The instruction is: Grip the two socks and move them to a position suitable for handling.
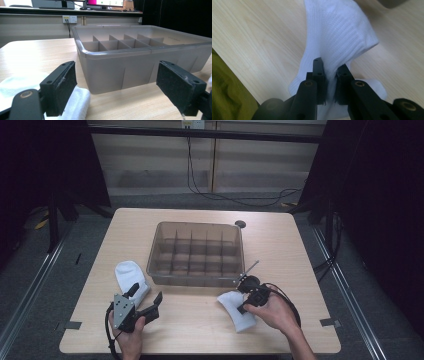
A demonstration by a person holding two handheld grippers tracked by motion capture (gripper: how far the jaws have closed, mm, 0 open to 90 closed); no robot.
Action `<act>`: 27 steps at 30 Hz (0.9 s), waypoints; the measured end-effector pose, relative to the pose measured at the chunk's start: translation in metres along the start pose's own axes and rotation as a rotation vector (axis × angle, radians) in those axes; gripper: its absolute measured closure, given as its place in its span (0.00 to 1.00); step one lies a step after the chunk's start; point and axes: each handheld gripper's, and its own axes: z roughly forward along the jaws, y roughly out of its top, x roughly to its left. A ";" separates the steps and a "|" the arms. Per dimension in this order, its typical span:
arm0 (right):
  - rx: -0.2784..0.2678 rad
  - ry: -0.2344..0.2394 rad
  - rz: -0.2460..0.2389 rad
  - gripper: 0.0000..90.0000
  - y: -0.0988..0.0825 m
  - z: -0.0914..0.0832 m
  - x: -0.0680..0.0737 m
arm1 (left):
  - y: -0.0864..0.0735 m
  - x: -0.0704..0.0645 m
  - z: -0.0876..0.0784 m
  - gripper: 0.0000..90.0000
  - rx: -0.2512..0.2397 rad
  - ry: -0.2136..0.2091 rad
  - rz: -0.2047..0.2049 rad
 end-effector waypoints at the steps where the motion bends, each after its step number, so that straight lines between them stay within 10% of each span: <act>1: 0.011 0.001 -0.005 0.91 0.003 0.004 0.003 | 0.000 0.000 0.000 0.18 0.000 0.002 0.001; 16: 0.045 0.001 -0.034 0.86 0.019 0.031 0.012 | 0.000 0.000 0.000 0.18 -0.006 0.003 -0.002; 27: -0.019 -0.028 -0.020 0.53 0.018 0.023 0.015 | 0.000 0.000 0.000 0.18 0.001 -0.001 -0.002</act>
